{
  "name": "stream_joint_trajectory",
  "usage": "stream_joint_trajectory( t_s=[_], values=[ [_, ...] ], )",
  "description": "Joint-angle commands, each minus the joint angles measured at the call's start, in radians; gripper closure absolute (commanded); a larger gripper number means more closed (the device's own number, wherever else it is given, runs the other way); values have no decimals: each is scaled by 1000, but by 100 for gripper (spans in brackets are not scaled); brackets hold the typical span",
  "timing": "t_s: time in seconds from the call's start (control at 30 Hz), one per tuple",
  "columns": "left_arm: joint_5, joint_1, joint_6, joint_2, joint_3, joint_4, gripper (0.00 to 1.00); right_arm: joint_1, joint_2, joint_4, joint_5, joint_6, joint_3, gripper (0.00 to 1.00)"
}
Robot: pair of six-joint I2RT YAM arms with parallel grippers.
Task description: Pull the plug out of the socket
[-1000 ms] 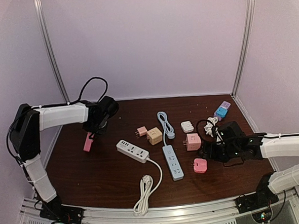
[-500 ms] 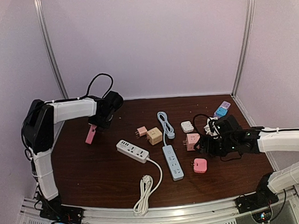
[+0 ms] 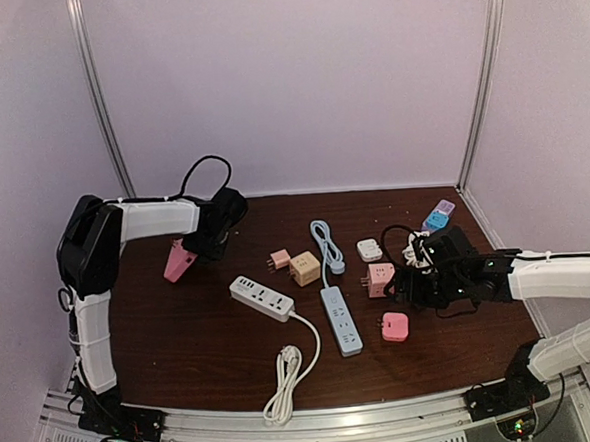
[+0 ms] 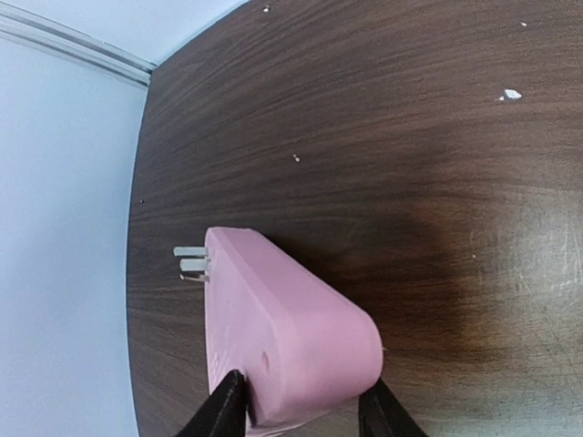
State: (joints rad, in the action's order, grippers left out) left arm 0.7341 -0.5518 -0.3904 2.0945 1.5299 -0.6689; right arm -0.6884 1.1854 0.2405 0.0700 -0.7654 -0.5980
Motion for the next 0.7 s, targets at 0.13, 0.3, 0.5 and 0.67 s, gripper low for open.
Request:
stream_joint_trajectory(
  t_s=[0.13,0.3,0.5,0.67],
  values=[
    [-178,12,-25,52,-25,10,58,9,6,12,-25,10,-20,14],
    [-204,13,-14,56,-23,25,56,8,3,23,-30,12,-27,14],
    [-240,13,-9,49,-13,28,55,12,6,43,-45,17,-54,13],
    [-283,13,8,-8,-7,29,47,52,44,77,-65,46,-131,11]
  ],
)
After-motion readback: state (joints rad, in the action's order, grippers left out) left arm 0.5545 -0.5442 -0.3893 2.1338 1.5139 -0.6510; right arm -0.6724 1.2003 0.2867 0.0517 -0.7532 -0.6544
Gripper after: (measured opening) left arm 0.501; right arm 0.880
